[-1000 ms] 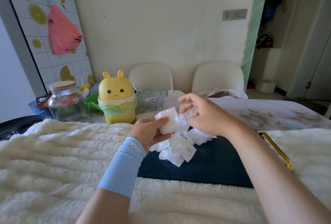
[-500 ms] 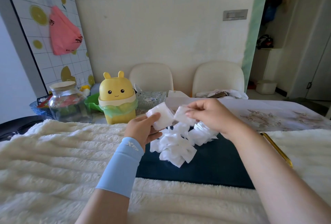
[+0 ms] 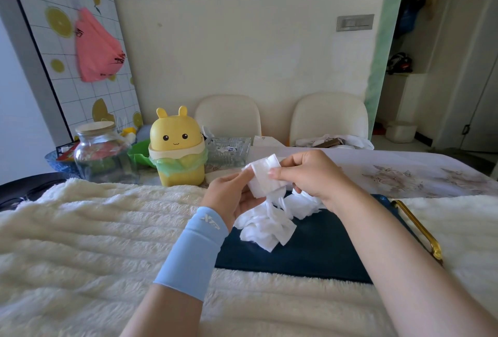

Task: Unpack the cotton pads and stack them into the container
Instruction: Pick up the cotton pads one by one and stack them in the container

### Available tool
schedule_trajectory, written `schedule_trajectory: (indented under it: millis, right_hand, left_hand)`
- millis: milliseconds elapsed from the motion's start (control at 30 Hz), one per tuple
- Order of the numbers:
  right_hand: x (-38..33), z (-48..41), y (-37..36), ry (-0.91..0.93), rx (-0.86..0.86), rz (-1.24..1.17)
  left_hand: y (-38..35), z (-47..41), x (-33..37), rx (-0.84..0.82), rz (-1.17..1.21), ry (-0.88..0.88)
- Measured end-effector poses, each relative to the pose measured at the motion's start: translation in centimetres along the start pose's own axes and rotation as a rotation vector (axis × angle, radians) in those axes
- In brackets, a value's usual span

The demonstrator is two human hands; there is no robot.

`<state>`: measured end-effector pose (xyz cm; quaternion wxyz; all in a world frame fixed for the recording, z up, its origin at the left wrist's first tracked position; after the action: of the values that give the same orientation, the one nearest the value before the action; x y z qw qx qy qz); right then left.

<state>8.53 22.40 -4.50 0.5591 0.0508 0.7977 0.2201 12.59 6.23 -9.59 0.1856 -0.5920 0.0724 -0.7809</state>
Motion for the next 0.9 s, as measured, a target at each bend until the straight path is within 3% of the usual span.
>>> schedule_trajectory:
  millis: [100,300,467,700,900]
  right_hand:
    - [-0.3,0.1,-0.1,-0.011,0.011,-0.064]
    - [0.2,0.1,-0.2,-0.039,0.043,0.068]
    - [0.5,0.1,-0.4,-0.047,0.018,-0.177]
    - [0.5,0.1,0.4,0.001,-0.131,-0.245]
    - [1.0,-0.1,1.9,0.007,-0.186,-0.129]
  left_hand:
    - [-0.1,0.1,0.0,-0.001,0.013,-0.006]
    - [-0.6,0.2,0.3,-0.082,-0.023,-0.008]
    - [-2.0,1.1,0.9,-0.225,-0.17,-0.055]
    - [-2.2,0.6,1.0,-0.192,-0.286,-0.103]
    - [-3.7,-0.4,1.9,-0.173,-0.376,-0.099]
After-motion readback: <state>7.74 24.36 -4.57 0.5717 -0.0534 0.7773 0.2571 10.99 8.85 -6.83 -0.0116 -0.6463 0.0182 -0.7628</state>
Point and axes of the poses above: each hand's wrist, its own z-axis away from the middle knuckle, its own y-axis out of the back of the hand, x = y × z, the point moved 8 cm from there along -z, towards the middle knuckle, and after that the axes turned 11 degrees about y, right-handed, at the moved point
